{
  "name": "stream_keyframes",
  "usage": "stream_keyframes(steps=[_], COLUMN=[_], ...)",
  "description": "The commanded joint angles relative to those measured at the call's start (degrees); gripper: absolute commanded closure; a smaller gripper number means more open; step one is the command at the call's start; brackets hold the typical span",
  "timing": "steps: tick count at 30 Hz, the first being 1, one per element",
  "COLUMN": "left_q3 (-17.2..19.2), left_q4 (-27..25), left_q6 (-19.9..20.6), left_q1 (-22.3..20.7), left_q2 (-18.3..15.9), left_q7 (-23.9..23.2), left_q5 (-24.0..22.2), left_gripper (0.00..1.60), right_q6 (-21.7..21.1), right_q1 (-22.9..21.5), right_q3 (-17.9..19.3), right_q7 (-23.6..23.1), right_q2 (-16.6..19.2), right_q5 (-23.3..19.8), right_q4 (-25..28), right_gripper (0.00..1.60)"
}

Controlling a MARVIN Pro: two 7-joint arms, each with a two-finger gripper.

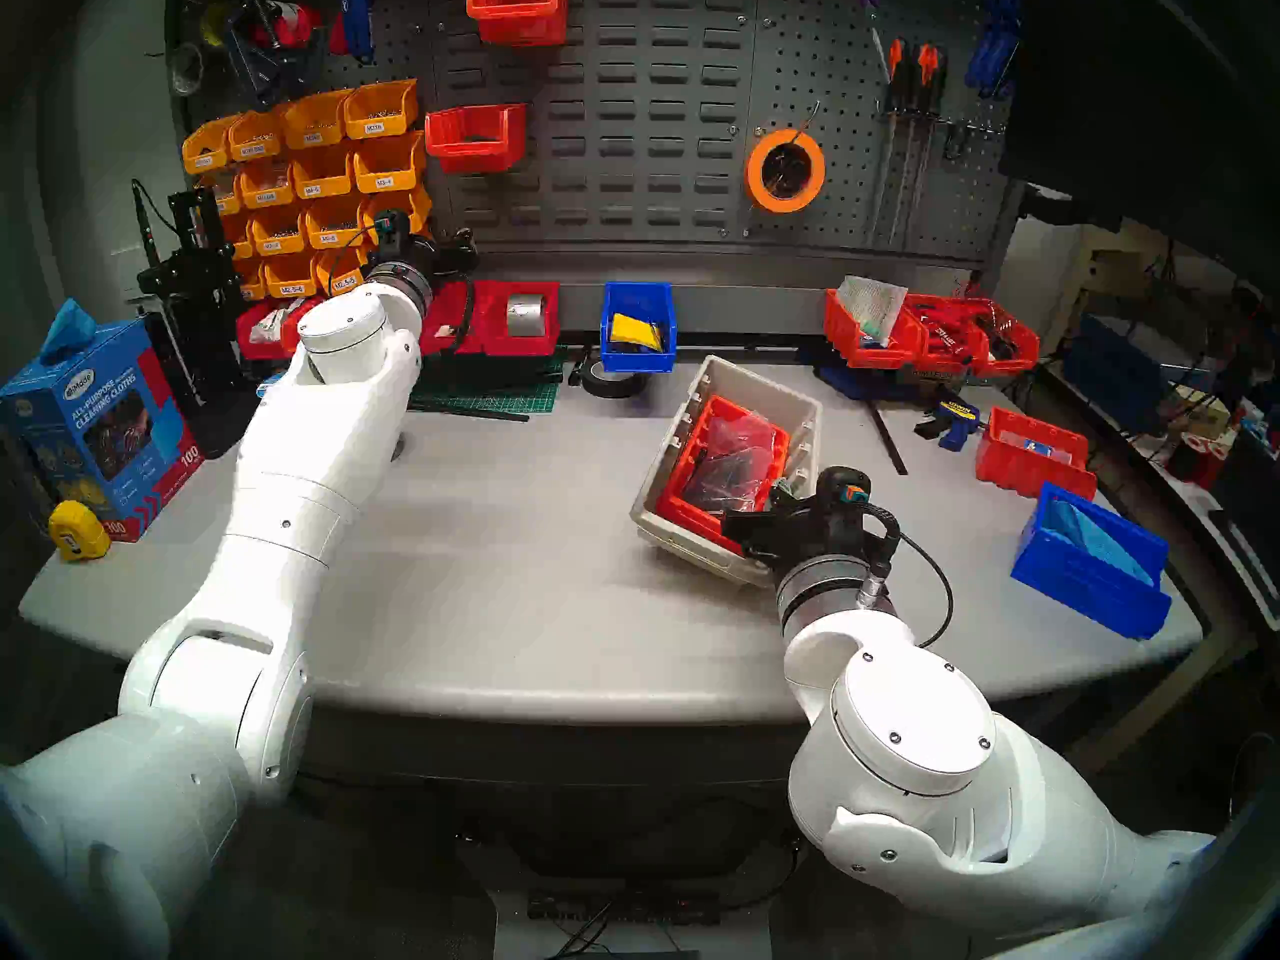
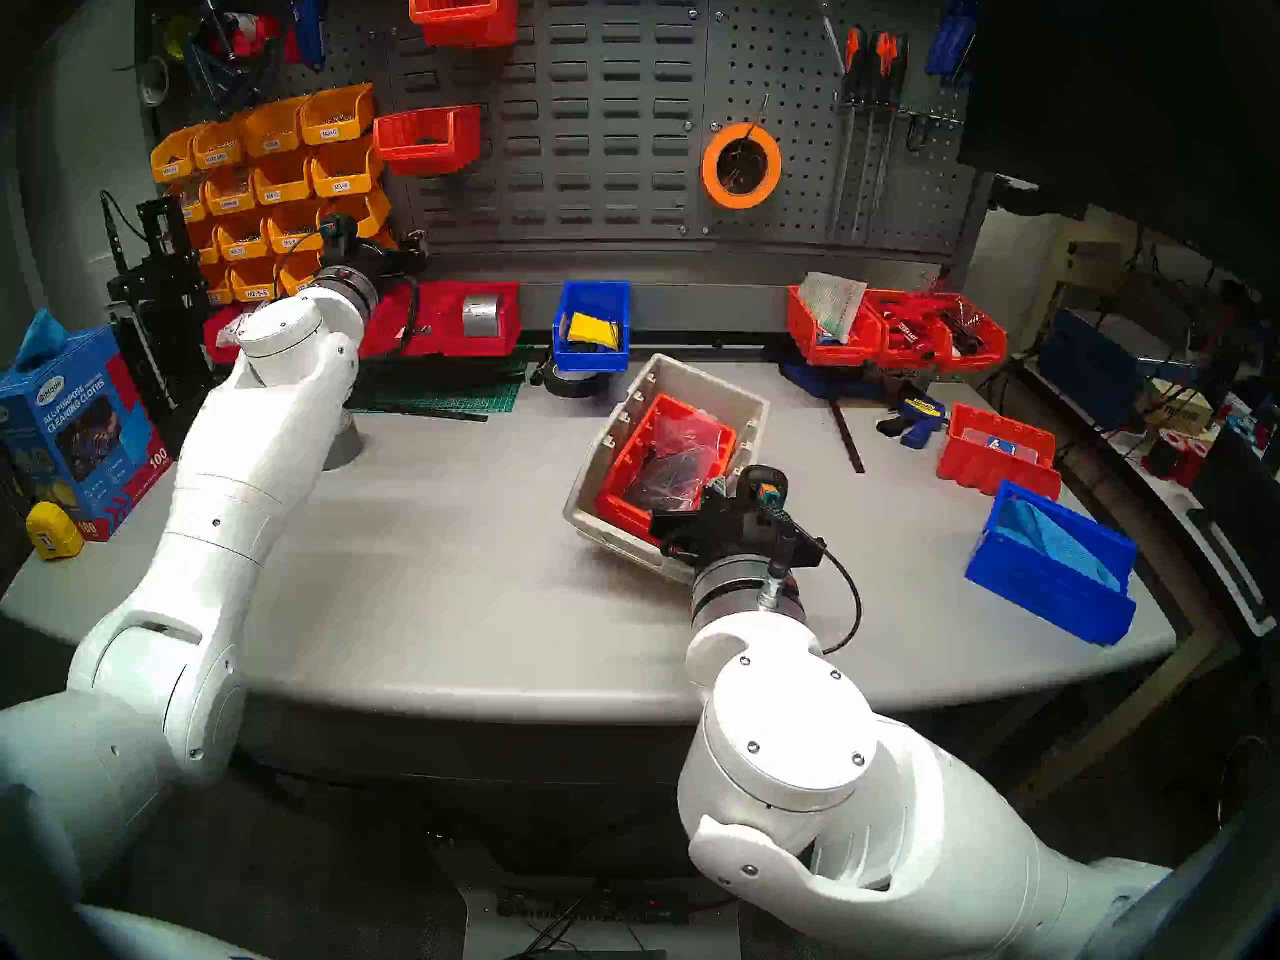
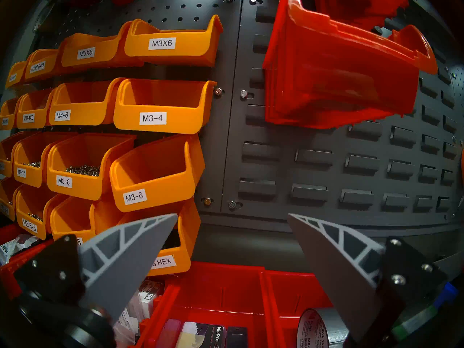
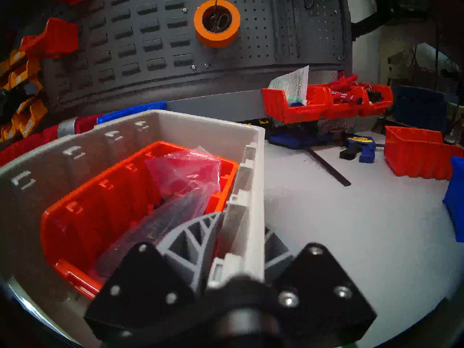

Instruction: Hang all the unorganized tool boxes onto the wall

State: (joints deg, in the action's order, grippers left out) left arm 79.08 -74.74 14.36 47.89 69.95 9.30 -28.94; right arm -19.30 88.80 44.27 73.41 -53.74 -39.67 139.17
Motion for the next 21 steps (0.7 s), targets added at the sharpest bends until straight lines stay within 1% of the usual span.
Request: stream_keyframes(steps=[1,6,11,15,21], left_q3=[0.2,0.2,0.2,0.2,0.2], left_q4=[-0.8,-0.8,-0.8,-0.8,-0.7], left_q6=[-0.3,-0.3,-0.3,-0.3,-0.3], left_q1=[-1.1,-1.1,-1.1,-1.1,-1.0], left_q2=[0.1,0.1,0.1,0.1,0.1], left_q7=[0.1,0.1,0.1,0.1,0.1], left_q5=[0.1,0.1,0.1,0.1,0.1], left_gripper=[0.00,0.00,0.00,0.00,0.00], right_q6=[-2.9,-4.6,-5.2,-5.0,-5.0], right_q1=[-4.1,-5.2,-4.9,-4.3,-3.2], right_q3=[0.7,1.6,3.2,5.6,10.8], right_q7=[0.2,-0.4,-1.5,-2.8,-4.8], right_q2=[0.9,2.1,4.1,6.7,11.4], right_q5=[3.1,2.3,0.8,-0.5,-3.5], right_q4=[0.8,0.8,0.8,0.8,0.8], right_gripper=[1.60,1.60,1.60,1.60,1.60])
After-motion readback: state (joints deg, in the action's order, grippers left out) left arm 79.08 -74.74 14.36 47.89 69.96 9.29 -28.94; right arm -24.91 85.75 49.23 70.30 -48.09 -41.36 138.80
